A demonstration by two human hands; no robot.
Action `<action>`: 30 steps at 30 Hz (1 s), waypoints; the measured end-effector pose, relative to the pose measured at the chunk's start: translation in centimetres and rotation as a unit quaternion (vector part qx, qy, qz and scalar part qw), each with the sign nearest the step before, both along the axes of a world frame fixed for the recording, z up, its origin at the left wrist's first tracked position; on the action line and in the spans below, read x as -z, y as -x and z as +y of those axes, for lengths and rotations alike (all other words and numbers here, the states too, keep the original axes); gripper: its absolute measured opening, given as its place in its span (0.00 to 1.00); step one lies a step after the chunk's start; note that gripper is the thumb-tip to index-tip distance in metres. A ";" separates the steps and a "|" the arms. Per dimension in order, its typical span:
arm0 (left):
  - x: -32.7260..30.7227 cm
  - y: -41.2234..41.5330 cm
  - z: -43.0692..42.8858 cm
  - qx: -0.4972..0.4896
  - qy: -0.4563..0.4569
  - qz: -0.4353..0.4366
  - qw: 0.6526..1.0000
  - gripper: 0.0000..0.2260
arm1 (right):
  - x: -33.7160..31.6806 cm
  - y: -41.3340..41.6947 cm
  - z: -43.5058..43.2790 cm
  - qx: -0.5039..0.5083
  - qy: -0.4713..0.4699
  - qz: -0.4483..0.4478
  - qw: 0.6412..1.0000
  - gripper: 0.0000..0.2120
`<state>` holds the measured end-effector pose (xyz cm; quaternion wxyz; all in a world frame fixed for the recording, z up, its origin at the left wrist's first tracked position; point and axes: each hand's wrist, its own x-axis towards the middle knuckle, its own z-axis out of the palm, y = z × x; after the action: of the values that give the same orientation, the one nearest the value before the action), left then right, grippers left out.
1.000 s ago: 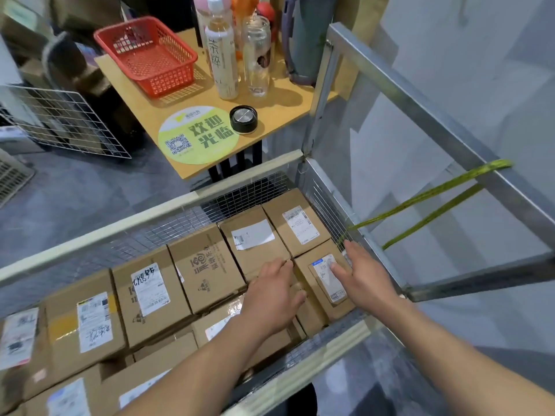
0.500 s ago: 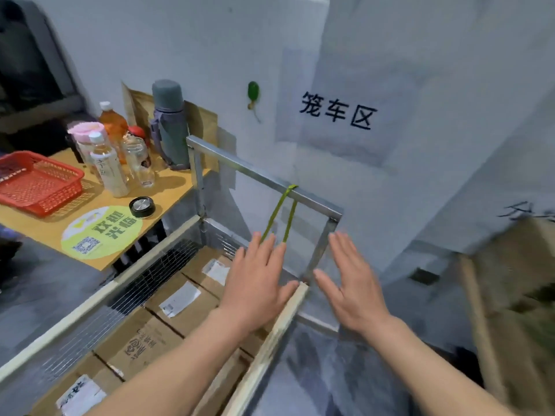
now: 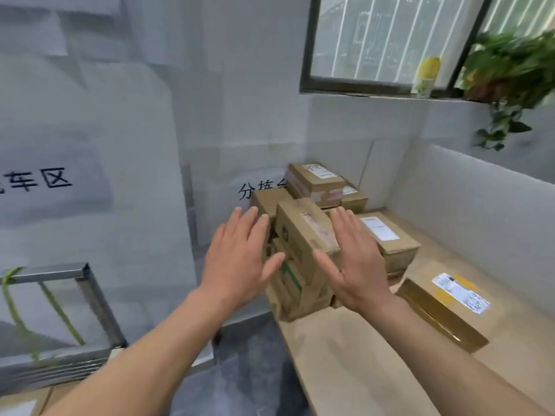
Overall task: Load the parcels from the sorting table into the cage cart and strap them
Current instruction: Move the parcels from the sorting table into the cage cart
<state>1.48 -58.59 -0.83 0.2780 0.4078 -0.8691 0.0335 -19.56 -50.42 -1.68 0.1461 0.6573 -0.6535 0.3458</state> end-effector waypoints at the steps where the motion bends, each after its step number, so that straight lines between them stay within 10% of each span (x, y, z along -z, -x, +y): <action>1: -0.3 2.7 0.6 0.019 0.002 0.000 1.000 0.34 | -0.1 2.6 1.5 0.025 -0.001 -0.002 1.000 0.35; 14: 1.8 28.8 6.0 0.201 -0.023 -0.034 0.979 0.27 | 4.2 26.0 16.7 0.295 -0.060 -0.097 0.949 0.37; 30: 17.5 48.1 0.0 0.262 -0.287 -0.147 0.910 0.23 | 17.1 34.9 14.2 0.442 -0.251 -0.370 0.777 0.26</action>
<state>-46.63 -58.55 -18.33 0.0172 0.2179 -0.9478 -0.2320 -54.49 -36.18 -18.77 -0.1401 0.1307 -0.9398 0.2830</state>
